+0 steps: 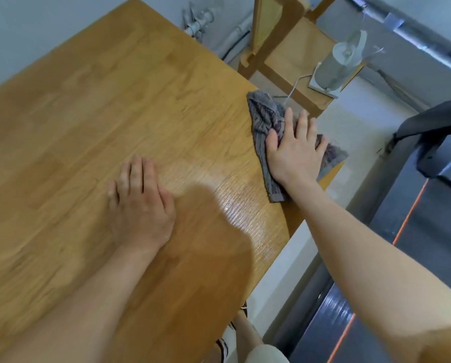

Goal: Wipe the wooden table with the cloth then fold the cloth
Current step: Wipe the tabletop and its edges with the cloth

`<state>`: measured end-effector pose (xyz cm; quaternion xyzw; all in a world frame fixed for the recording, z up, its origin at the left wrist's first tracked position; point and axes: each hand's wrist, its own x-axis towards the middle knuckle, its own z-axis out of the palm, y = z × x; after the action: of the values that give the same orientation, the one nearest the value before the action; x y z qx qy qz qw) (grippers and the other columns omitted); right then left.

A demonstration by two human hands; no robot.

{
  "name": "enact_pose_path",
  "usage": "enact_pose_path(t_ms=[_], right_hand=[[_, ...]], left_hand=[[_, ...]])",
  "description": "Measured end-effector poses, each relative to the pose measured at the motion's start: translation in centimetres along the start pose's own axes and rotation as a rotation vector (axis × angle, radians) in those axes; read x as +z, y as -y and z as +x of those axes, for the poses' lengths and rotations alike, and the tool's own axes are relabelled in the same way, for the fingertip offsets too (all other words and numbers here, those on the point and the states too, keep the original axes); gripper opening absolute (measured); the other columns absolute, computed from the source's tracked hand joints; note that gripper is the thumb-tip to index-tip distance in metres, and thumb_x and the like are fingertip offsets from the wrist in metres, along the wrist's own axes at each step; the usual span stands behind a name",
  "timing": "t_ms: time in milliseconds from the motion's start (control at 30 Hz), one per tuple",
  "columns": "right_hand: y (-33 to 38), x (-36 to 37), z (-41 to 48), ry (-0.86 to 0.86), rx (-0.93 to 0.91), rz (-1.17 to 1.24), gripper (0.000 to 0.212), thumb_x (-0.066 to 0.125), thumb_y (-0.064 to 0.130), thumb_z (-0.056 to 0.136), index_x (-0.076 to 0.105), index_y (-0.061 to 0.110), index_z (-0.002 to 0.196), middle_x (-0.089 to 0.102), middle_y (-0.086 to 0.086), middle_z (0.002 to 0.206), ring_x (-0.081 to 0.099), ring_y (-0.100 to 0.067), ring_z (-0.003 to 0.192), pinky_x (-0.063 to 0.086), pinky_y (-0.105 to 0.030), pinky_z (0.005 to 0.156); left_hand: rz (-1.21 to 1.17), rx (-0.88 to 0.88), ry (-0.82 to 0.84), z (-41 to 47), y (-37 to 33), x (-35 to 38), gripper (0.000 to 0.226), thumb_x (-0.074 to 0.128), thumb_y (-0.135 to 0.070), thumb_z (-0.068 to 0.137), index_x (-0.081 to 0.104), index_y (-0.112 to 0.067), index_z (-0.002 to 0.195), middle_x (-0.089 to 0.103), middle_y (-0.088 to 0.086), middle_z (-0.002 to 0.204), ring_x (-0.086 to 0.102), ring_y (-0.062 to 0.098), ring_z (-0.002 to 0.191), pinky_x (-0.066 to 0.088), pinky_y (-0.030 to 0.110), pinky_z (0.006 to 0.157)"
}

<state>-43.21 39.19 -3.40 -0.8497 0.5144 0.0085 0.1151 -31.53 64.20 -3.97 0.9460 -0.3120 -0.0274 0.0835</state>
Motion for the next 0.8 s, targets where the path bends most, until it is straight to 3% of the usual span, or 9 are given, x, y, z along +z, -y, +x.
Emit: enact_pose_path(t_ms=[200,333,433,600,733,800], right_hand=[[5.7,3.0,-12.7,0.058,-0.479,-0.001,0.058,0.028,0.052,0.098,0.024,0.034,0.153,0.013,-0.005,0.163,0.004,-0.029,0.151,0.006,-0.057,0.118],[3.2,2.5,-14.0,0.128,-0.690,-0.012,0.057,0.037,0.056,0.094,0.032,0.040,0.149,0.025,0.003,0.160,0.014,-0.023,0.150,0.011,-0.051,0.119],[-0.8,1.3,-7.6,0.067,-0.580,-0.063,0.059,0.037,0.059,0.089,0.039,0.039,0.145,0.035,0.001,0.157,0.023,-0.025,0.147,0.015,-0.053,0.116],[0.7,-0.2,3.0,0.077,-0.384,-0.080,0.061,0.020,0.061,0.096,0.019,0.039,0.153,0.012,0.003,0.164,0.007,-0.023,0.150,0.013,-0.057,0.115],[5.0,0.5,4.2,0.093,-0.330,-0.047,0.062,0.016,0.058,0.098,0.011,0.034,0.155,0.002,-0.002,0.165,0.001,-0.029,0.150,0.007,-0.061,0.115],[5.8,1.0,1.4,0.072,-0.394,-0.070,0.062,0.017,0.056,0.099,0.013,0.030,0.155,0.003,-0.003,0.165,0.001,-0.030,0.150,0.003,-0.060,0.117]], left_hand=[[-0.025,0.005,-0.026,-0.3,-0.3,-0.2,0.058,0.037,-0.029,0.091,0.035,-0.007,0.144,0.035,0.014,0.152,0.025,0.029,0.142,0.023,0.053,0.112],[-0.039,0.016,0.017,-0.4,-0.2,-0.7,0.061,0.037,-0.033,0.091,0.030,-0.011,0.147,0.028,0.010,0.155,0.019,0.027,0.145,0.018,0.053,0.115],[-0.042,-0.028,0.013,-0.2,-0.5,-0.9,0.059,0.030,-0.030,0.091,0.033,-0.010,0.146,0.031,0.011,0.154,0.022,0.028,0.144,0.019,0.053,0.116],[-0.005,-0.030,0.046,0.2,-0.3,-0.8,0.062,0.026,-0.033,0.091,0.033,-0.008,0.147,0.030,0.012,0.155,0.020,0.026,0.145,0.014,0.050,0.118],[-0.009,-0.038,0.053,0.2,-0.3,-0.9,0.062,0.026,-0.034,0.090,0.033,-0.008,0.147,0.030,0.011,0.155,0.019,0.025,0.145,0.012,0.048,0.118],[-0.015,-0.044,0.052,0.1,-0.5,-0.9,0.062,0.027,-0.033,0.090,0.035,-0.009,0.146,0.031,0.010,0.154,0.020,0.025,0.145,0.013,0.048,0.118]])
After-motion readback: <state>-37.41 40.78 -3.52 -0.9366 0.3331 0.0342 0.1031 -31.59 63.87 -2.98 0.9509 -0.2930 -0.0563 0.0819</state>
